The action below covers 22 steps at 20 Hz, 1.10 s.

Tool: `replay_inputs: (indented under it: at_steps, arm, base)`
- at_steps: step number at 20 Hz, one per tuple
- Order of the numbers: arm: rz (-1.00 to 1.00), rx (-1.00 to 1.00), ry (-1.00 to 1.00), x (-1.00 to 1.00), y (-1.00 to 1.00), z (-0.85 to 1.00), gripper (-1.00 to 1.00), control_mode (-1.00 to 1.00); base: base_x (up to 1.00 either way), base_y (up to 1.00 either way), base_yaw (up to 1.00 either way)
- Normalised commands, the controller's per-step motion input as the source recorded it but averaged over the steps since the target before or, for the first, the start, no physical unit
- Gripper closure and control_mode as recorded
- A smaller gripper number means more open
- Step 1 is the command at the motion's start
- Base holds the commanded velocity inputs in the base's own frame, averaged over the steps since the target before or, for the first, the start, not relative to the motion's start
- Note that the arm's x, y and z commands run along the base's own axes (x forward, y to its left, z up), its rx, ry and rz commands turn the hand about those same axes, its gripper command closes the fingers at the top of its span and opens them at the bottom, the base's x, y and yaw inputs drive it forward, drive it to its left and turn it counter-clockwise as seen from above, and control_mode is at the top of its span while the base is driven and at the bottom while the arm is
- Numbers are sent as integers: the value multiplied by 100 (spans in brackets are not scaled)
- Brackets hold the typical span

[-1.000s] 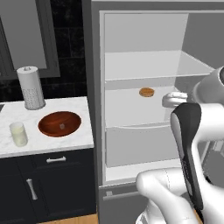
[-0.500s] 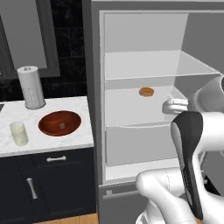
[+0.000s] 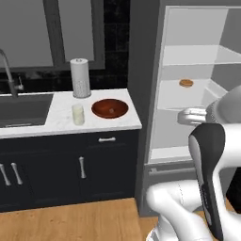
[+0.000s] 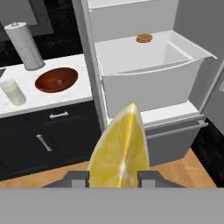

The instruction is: Grab a lemon wedge from the fridge and one ice cube from the ice bowl, and put them in the glass of lemonade.

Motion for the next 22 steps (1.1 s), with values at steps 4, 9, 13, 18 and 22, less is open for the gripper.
replay_inputs:
  at_steps: [4, 9, 13, 18, 22]
  arm:
    - [0, 0, 0, 0, 0, 0, 100, 100]
    - [0, 0, 0, 0, 0, 0, 100, 100]
    - [0, 0, 0, 0, 0, 0, 100, 100]
    - [0, 0, 0, 0, 0, 0, 100, 100]
    - [0, 0, 0, 0, 0, 0, 100, 100]
  base:
    - [50, 92, -2]
    - [95, 60, -3]
    - [79, 52, -1]
    - [47, 36, 0]
    - [59, 14, 0]
